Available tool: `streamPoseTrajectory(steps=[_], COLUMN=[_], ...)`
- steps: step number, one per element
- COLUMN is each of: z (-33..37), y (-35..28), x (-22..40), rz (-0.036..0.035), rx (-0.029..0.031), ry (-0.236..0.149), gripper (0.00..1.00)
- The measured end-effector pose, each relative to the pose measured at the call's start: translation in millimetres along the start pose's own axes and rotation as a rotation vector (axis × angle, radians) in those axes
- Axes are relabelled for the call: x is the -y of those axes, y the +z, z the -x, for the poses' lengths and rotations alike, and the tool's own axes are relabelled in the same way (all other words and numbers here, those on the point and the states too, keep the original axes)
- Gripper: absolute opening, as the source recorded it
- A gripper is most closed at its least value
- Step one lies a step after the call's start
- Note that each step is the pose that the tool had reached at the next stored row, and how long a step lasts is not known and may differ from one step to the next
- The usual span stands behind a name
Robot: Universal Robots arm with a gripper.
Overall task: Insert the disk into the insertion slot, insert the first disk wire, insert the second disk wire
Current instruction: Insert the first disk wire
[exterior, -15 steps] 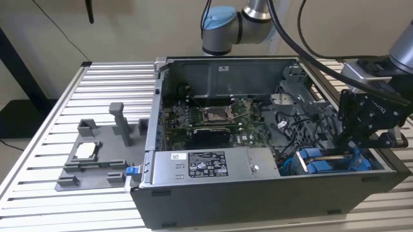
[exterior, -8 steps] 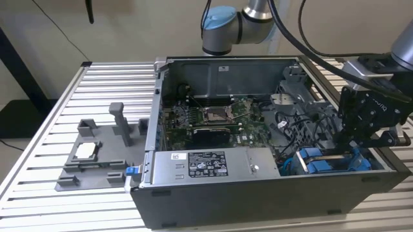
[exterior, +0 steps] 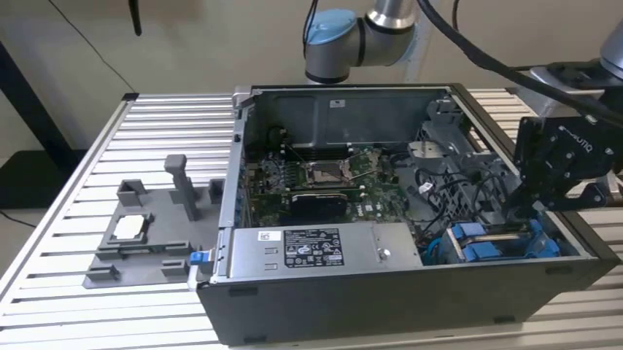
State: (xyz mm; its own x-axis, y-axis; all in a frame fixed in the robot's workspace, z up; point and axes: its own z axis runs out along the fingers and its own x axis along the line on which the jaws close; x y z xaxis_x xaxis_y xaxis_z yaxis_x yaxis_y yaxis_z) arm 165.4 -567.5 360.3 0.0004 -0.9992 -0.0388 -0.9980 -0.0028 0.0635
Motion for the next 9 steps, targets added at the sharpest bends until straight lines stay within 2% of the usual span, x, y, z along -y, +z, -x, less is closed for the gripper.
streamPoseTrajectory(steps=[9], z=[4.0], y=[-19.4], x=[-8.9], rz=[-0.0003], rx=[0.0002], ry=[0.0], gripper=[0.27])
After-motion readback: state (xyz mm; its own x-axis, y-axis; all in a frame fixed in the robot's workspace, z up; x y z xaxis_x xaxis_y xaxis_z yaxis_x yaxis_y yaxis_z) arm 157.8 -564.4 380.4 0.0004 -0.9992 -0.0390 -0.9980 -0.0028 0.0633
